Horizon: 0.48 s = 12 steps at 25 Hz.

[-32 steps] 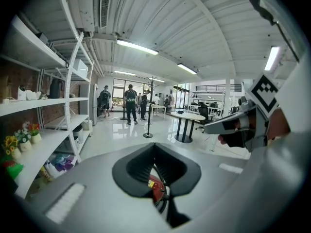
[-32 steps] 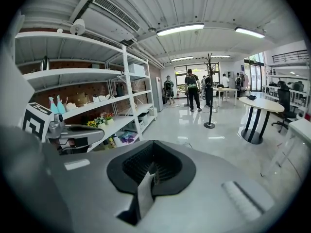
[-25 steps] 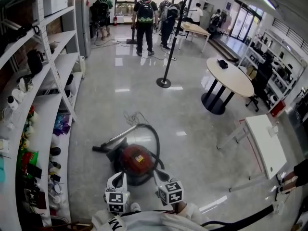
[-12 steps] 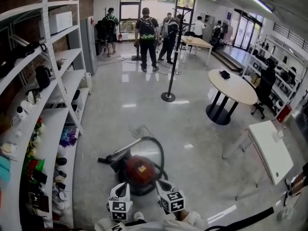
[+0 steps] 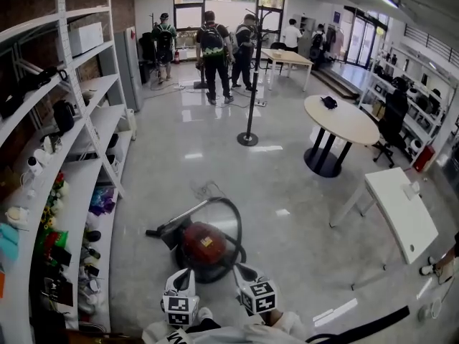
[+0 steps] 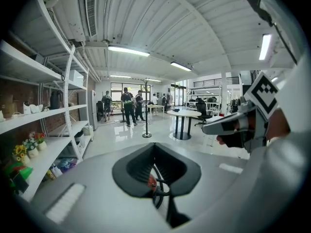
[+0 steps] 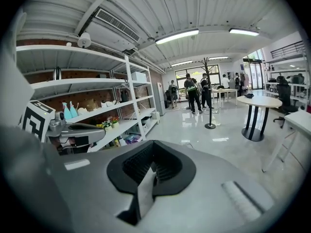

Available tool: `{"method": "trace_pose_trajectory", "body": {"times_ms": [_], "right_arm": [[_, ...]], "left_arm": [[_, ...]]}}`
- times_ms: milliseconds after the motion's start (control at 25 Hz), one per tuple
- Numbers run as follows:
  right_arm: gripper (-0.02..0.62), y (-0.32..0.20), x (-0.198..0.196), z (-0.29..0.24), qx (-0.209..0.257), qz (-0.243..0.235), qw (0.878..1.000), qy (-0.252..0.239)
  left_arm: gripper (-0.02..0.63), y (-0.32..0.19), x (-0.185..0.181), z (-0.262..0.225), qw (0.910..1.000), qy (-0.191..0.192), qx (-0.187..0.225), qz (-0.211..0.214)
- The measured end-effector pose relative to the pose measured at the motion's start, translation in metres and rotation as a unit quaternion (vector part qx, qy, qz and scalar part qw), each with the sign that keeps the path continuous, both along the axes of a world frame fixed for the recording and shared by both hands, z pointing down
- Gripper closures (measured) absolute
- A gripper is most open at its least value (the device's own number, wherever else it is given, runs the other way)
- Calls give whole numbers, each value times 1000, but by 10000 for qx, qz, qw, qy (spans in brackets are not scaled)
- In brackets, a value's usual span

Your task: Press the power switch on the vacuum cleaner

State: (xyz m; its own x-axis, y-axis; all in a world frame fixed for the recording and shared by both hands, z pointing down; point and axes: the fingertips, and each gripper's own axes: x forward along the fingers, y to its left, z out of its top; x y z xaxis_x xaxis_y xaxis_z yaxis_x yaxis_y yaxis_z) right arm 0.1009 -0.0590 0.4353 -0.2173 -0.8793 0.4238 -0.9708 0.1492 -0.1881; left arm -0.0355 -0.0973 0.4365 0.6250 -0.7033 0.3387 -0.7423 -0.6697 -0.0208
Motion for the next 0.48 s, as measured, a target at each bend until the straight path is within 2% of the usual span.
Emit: {"method": "trace_pose_trajectory", "body": {"times_ms": [480], "right_arm": [[594, 68, 14, 9, 49, -33, 9999, -85]], "left_arm": [[606, 67, 15, 7, 10000, -55, 40, -42]]}}
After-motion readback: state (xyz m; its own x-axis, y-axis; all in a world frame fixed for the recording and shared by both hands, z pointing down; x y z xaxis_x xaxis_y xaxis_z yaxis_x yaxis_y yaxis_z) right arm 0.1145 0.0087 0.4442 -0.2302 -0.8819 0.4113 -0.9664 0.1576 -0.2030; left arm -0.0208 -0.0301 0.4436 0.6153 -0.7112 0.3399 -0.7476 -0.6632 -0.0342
